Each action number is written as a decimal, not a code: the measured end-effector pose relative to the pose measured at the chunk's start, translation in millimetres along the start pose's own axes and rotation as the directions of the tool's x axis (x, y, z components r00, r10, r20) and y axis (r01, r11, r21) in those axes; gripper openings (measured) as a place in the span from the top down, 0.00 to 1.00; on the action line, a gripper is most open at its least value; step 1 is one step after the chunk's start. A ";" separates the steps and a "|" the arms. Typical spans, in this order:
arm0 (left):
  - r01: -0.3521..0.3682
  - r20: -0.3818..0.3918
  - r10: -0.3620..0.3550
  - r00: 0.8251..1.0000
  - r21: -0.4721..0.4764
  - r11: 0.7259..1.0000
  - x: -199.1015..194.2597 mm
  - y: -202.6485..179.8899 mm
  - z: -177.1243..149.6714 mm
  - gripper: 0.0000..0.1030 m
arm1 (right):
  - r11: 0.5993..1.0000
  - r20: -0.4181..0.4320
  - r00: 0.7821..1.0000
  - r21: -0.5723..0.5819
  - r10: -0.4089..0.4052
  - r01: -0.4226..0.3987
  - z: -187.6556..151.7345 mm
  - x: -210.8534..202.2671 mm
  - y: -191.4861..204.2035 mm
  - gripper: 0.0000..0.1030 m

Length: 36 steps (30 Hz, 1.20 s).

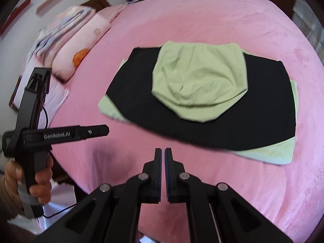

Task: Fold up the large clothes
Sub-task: 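Grasp the black body edge with the left gripper and lift it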

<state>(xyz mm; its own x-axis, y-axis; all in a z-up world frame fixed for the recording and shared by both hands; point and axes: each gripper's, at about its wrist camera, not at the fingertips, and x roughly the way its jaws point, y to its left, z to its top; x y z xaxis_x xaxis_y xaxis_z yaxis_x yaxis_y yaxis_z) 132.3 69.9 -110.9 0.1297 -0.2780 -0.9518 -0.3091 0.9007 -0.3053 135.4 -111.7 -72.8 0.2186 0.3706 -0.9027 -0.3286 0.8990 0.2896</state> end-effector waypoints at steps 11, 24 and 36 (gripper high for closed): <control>0.055 0.048 -0.049 0.998 -0.133 0.990 53.5 69.2 10.2 0.49 | 0.992 0.074 0.990 -0.016 -0.122 0.124 -7.8 46.6 22.1 0.97; 0.430 0.268 -0.367 0.891 -0.235 0.872 124.6 101.7 67.8 0.43 | 0.982 0.208 0.960 0.030 -0.187 0.185 32.0 82.3 14.7 0.97; 0.516 0.375 -0.457 0.807 -0.071 0.854 136.5 84.4 102.6 0.41 | 0.974 0.290 0.930 0.089 -0.226 0.209 56.4 88.9 -3.4 0.97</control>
<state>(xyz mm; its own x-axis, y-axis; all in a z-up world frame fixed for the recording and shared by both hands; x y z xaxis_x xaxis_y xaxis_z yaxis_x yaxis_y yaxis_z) 220.6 142.2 -263.4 0.5987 -0.5106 -0.6172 -0.2642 0.6015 -0.7539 207.7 -68.7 -136.1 0.5440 0.2093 -0.8126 -0.1925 0.9737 0.1219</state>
